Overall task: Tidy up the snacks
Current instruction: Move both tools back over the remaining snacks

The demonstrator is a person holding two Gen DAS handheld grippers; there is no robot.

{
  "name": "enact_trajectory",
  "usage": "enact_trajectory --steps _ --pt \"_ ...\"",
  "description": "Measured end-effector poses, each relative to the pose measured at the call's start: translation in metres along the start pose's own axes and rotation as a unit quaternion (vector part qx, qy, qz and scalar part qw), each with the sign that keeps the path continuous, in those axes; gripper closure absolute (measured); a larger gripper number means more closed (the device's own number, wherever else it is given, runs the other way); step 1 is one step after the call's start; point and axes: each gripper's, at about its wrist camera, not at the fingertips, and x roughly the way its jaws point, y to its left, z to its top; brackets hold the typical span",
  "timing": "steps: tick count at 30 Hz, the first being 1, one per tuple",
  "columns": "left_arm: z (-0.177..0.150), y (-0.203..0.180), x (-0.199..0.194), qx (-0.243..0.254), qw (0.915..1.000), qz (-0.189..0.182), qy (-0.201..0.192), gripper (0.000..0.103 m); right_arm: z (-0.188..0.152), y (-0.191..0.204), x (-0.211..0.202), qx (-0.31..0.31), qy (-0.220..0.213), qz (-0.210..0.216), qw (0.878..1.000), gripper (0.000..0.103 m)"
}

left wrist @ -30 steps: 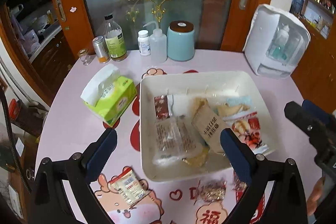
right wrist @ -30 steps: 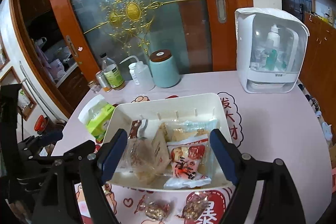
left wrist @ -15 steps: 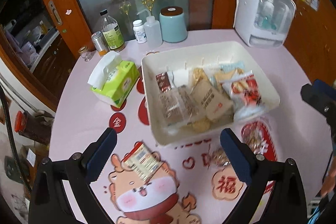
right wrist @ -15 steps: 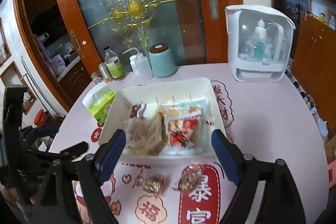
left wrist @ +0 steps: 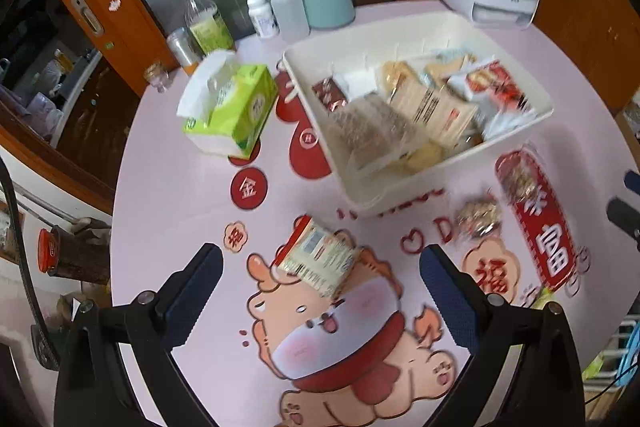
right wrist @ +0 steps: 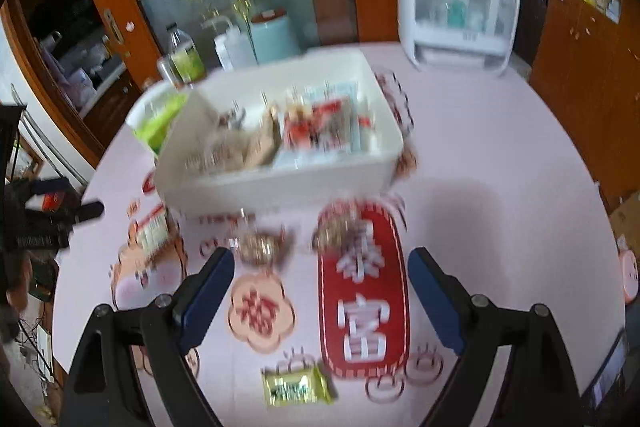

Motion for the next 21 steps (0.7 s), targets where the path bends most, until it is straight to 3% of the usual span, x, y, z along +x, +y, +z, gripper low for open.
enact_trajectory --steps 9,17,21 --pt "-0.028 0.033 0.059 0.048 0.9971 -0.018 0.057 0.005 -0.06 0.004 0.012 0.051 0.043 -0.007 0.998 0.015" --pt "-0.044 0.017 0.099 0.154 0.9831 -0.061 0.079 0.005 -0.099 0.002 0.029 0.112 0.086 0.012 0.99 0.018" --pt "-0.036 0.013 0.117 0.172 0.9791 -0.071 0.082 0.005 -0.115 0.009 0.041 0.123 0.11 0.003 0.986 0.02"
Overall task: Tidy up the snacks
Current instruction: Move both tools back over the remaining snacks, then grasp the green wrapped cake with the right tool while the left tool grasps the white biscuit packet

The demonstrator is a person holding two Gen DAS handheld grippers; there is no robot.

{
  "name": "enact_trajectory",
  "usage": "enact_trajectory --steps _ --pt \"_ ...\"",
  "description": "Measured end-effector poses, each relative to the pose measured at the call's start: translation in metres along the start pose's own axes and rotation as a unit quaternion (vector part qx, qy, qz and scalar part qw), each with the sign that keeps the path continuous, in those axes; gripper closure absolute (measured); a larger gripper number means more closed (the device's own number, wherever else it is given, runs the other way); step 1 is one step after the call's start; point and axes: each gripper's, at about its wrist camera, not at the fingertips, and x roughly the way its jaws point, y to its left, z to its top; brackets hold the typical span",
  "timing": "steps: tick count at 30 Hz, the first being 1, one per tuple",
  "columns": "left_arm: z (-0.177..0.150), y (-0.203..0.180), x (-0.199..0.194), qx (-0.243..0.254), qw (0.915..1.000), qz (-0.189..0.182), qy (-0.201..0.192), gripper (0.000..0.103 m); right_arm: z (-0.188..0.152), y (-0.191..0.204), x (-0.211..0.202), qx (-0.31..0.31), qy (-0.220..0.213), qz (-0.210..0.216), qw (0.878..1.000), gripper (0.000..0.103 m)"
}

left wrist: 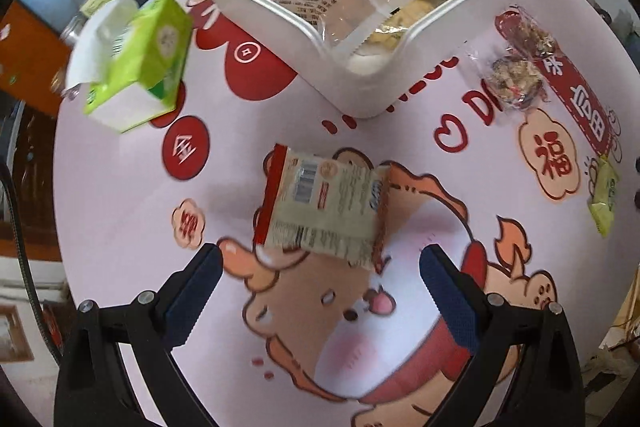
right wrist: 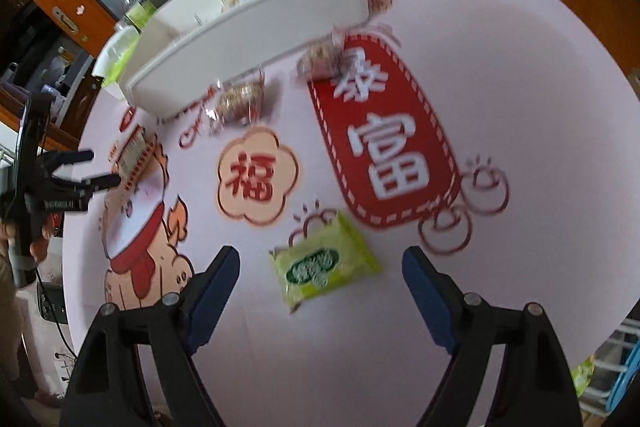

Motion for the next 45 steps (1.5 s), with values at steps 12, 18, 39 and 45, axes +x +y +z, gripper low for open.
enact_trajectory --steps 12,18,39,45 --pt "0.019 0.017 0.045 0.011 0.9986 -0.042 0.03 0.005 -0.021 0.02 0.024 0.037 0.044 -0.015 0.998 0.027" --pt "0.026 0.029 0.06 -0.026 0.9971 -0.063 0.032 0.003 -0.013 0.021 0.034 0.062 0.046 -0.019 0.997 0.037" --pt "-0.009 0.007 0.03 -0.12 0.9905 -0.065 0.018 0.053 0.014 0.02 0.04 0.015 0.015 -0.035 0.999 0.067" --pt "-0.036 -0.022 -0.004 -0.127 0.9879 -0.089 0.008 0.053 0.007 0.03 0.028 -0.025 0.025 -0.006 0.999 0.067"
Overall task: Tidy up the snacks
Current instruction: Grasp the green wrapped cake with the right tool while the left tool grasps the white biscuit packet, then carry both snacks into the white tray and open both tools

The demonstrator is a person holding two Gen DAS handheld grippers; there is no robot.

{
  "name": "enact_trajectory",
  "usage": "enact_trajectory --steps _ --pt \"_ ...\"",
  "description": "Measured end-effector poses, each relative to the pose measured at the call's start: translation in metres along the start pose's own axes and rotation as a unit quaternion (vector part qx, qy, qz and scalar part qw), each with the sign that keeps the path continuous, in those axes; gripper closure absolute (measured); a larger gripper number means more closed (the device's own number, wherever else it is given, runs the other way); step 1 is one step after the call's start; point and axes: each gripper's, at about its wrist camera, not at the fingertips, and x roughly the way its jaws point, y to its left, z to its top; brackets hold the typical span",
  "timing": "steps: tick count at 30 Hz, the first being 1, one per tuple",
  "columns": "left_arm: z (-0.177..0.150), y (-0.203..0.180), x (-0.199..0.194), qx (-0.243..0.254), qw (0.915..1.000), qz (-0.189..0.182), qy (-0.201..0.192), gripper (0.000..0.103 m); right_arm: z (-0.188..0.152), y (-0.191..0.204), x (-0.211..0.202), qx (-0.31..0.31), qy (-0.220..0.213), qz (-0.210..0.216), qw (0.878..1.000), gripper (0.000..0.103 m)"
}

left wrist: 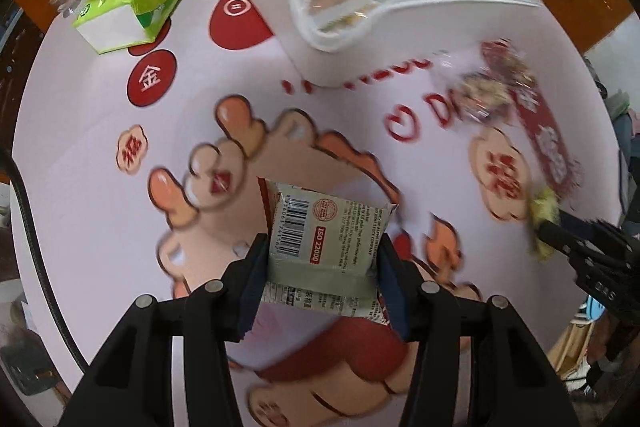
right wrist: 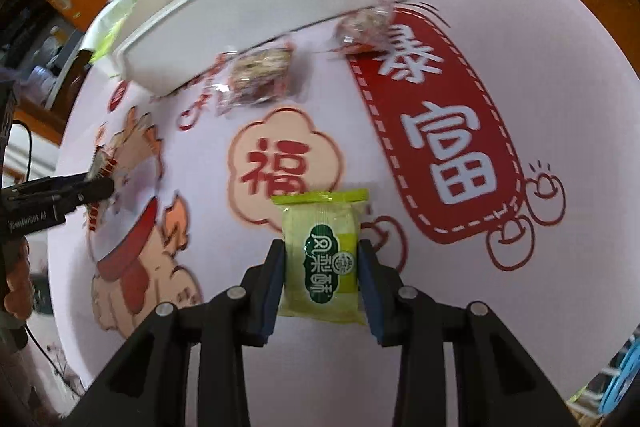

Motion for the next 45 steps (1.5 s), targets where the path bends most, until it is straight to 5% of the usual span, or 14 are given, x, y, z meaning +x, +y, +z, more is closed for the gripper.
enact_trajectory --steps 6,12,18,25,31,36,39,41,45 --pt "-0.015 -0.04 -0.041 0.009 0.9997 -0.004 -0.024 0.053 0.022 0.022 -0.024 -0.045 -0.025 0.031 0.998 0.067" --pt "0.037 -0.06 -0.087 -0.016 0.9962 0.012 -0.085 0.053 0.067 0.044 -0.062 -0.101 -0.077 0.055 0.99 0.067" --pt "0.103 -0.06 -0.136 -0.049 0.9835 0.057 -0.165 0.053 0.133 0.057 -0.121 -0.136 -0.178 0.088 0.971 0.067" --pt "0.174 -0.055 -0.16 -0.095 0.971 0.087 -0.202 0.052 0.211 0.067 -0.149 -0.137 -0.262 0.095 0.95 0.067" --pt "0.218 -0.049 -0.134 -0.116 0.9689 0.09 -0.199 0.048 0.259 0.073 -0.118 -0.135 -0.255 0.069 0.955 0.066" --pt "0.232 -0.041 -0.088 -0.129 0.9733 0.114 -0.151 0.016 0.277 0.074 -0.07 -0.15 -0.193 0.05 0.968 0.061" --pt "0.229 -0.033 -0.069 -0.144 0.9766 0.102 -0.123 0.016 0.271 0.07 -0.062 -0.155 -0.192 0.05 0.968 0.051" --pt "0.226 -0.031 -0.064 -0.152 0.976 0.105 -0.115 0.016 0.267 0.066 -0.06 -0.157 -0.192 0.053 0.967 0.036" --pt "0.22 -0.031 -0.063 -0.156 0.9752 0.108 -0.113 0.016 0.263 0.058 -0.061 -0.147 -0.189 0.063 0.969 0.035"
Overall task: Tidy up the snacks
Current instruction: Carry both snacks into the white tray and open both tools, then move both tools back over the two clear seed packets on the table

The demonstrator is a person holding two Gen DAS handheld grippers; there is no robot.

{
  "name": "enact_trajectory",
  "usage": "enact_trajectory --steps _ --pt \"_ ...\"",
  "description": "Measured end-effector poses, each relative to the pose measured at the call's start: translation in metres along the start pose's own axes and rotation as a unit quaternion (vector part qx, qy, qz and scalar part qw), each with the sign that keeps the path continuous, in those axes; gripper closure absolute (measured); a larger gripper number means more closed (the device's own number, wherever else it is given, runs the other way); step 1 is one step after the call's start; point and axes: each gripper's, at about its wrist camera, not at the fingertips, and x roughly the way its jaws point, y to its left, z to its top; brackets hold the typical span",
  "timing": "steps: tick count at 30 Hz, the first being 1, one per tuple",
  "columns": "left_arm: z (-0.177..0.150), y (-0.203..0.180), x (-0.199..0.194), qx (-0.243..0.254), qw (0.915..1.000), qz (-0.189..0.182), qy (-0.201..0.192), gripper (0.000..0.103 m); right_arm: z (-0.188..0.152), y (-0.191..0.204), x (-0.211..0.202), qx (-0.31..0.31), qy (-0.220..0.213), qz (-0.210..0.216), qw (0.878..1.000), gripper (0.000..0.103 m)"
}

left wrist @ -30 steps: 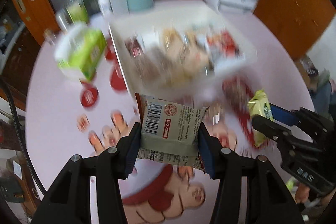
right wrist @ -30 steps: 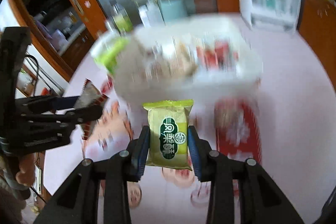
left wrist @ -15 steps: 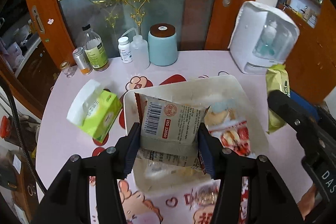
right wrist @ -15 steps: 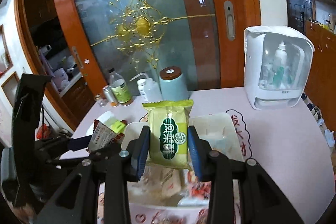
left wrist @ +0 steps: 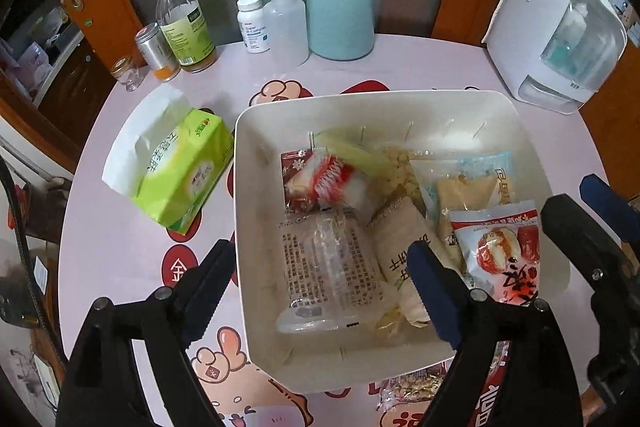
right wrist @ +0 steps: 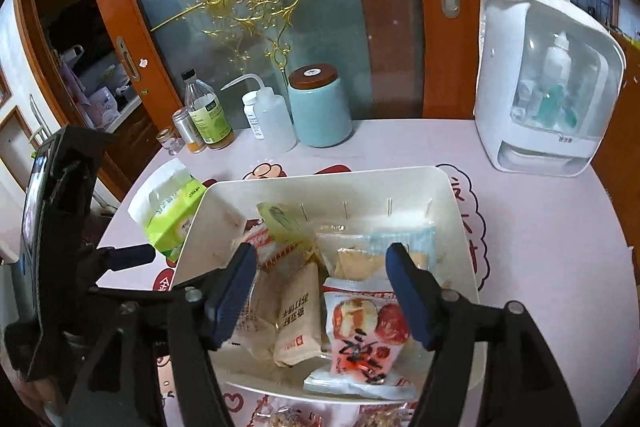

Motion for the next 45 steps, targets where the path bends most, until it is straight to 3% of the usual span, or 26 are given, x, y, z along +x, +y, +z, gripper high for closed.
enact_trajectory --steps 7,17,28,34,45 --pt "-0.013 -0.012 -0.014 0.032 0.9994 0.011 -0.012 0.016 -0.004 -0.002 -0.018 0.011 -0.015 0.01 1.0 0.035" --pt "-0.05 -0.021 -0.046 0.056 0.9982 -0.011 -0.018 0.016 -0.026 0.007 -0.053 0.007 -0.035 0.017 0.999 0.035" --pt "-0.093 -0.008 -0.097 0.04 0.9975 -0.02 -0.056 0.016 -0.057 0.004 -0.103 0.004 -0.065 0.011 0.998 0.035" --pt "-0.112 -0.003 -0.111 0.037 0.9965 -0.005 -0.075 0.015 -0.083 -0.006 -0.122 -0.003 -0.085 -0.022 0.996 0.035" --pt "-0.147 -0.015 -0.085 0.042 0.998 0.004 -0.047 0.015 -0.131 -0.032 -0.106 0.008 -0.032 -0.057 0.998 0.035"
